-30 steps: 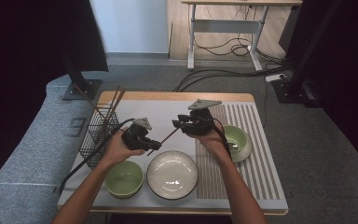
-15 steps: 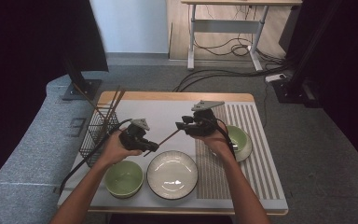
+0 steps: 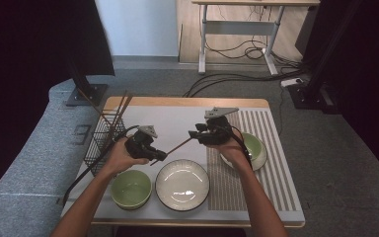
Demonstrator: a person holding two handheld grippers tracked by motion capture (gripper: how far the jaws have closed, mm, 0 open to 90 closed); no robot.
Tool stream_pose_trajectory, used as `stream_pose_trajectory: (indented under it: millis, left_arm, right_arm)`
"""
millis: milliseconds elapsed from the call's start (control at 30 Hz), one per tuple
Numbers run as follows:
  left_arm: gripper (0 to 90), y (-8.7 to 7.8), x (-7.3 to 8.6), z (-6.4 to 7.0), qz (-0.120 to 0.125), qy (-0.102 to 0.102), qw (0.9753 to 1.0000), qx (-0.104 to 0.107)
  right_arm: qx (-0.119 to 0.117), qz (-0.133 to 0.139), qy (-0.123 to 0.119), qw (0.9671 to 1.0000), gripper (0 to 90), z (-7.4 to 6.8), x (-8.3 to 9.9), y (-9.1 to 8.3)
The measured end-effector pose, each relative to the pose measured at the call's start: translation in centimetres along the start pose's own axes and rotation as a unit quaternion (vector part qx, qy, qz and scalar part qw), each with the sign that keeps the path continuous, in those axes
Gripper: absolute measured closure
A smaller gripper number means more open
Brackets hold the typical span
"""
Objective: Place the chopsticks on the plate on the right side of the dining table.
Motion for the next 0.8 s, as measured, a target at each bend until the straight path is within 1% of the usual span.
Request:
stream_pose_trajectory:
  millis: [300,433,800]
  left_arm:
    - [86.5,-0.04,0.09,0.17,-0.004,0.003,1.0000,0.007]
    - [86.5,-0.07,0.05,0.12,-0.005,0.004,1.0000,0.006]
    - [86.5,-0.39,0.06,0.08,-0.006,0.003,0.9999,0.008]
  right_arm:
    - [0.001,-0.005,-0.005,1.0000,54.4,0.15,0.13,-0.10]
    - [0.001,-0.008,-0.007,0.9999,54.1,0.20,0.13,-0.08]
    - [-0.006,-0.019,-0.008,0.9998,54.0,0.10,0.26,0.03]
Point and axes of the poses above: each handheld gripper's, and its own axes: y roughly forward along the jaws, x roughly out of its underside, z roughly to its right, the point moved 9 cm from there along y, roughly forward along the jaws, and after that the axes turned 7 degrees about z, right-handed, at the moved point
